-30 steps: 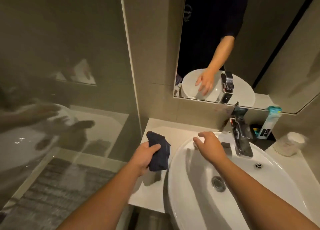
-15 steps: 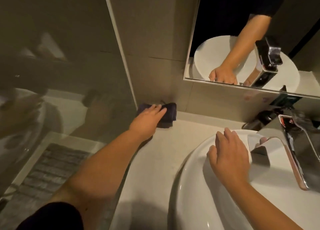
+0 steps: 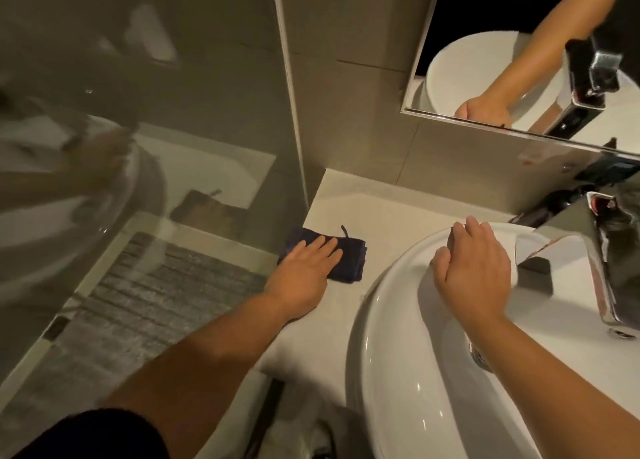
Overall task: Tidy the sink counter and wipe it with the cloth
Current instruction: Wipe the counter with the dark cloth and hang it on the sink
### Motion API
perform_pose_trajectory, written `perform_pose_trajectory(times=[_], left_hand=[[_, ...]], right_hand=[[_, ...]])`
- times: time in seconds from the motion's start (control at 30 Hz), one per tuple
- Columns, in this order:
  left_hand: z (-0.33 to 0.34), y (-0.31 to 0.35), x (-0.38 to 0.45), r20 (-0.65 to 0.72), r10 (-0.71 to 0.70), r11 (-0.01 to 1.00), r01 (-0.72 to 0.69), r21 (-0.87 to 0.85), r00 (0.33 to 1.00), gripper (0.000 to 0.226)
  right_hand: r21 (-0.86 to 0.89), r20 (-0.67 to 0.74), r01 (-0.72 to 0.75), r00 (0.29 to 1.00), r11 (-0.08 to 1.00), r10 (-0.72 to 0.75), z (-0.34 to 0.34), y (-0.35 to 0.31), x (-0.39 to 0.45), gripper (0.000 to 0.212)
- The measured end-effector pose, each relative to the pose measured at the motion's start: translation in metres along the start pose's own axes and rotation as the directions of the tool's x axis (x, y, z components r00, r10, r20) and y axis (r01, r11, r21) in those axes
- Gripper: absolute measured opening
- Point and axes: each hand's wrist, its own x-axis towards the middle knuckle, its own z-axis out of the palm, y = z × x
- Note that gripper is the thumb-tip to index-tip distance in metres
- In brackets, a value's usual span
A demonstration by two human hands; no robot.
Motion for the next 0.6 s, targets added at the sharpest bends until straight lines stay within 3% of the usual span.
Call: perform_pose_trajectory(times=[0.27, 0.37, 0.43, 0.47, 0.5, 0.53, 0.57, 0.6], left_hand=[[0.040, 0.070, -0.161, 0.024, -0.137, 0.986, 0.139, -0.096, 0.990, 0.055], [0.053, 0.098, -0.188, -0.102, -0.251, 0.944, 0.220, -0.247, 0.963, 0.051], [0.060, 0.117, -0.198, -0.164, -0.334, 0.868, 0.235, -0.438, 0.928, 0.048], [0.057, 0.127, -0.204, -0.167, -0.438, 0.762, 0.267, -0.590, 0.883, 0.045], [0.048, 0.136, -0.207, -0.065, -0.573, 0.550, 0.324, -0.769, 0.817, 0.041], [0.040, 0.144, -0.209, 0.149, -0.647, 0.200, 0.355, -0.913, 0.747, 0.038], [0.034, 0.151, -0.208, 0.368, -0.617, -0.185, 0.326, -0.927, 0.696, 0.036], [0.030, 0.155, -0.207, 0.520, -0.544, -0.489, 0.254, -0.834, 0.659, 0.033]], right_hand=[[-0.020, 0.114, 0.021, 0.993, 1.000, -0.018, -0.009, 0.002, -0.006, 0.037], [-0.039, 0.125, 0.038, 0.992, 0.999, -0.033, -0.014, 0.001, -0.008, 0.040], [-0.037, 0.128, 0.043, 0.991, 0.998, -0.038, -0.017, 0.002, -0.008, 0.042], [-0.037, 0.134, 0.046, 0.990, 0.998, -0.041, -0.017, 0.002, -0.008, 0.042], [-0.039, 0.135, 0.049, 0.990, 0.998, -0.043, -0.017, 0.002, -0.008, 0.042], [-0.040, 0.136, 0.051, 0.990, 0.998, -0.045, -0.018, 0.003, -0.008, 0.042], [-0.040, 0.140, 0.053, 0.989, 0.998, -0.047, -0.018, 0.003, -0.008, 0.042], [-0.041, 0.147, 0.053, 0.988, 0.998, -0.047, -0.018, 0.003, -0.008, 0.041]])
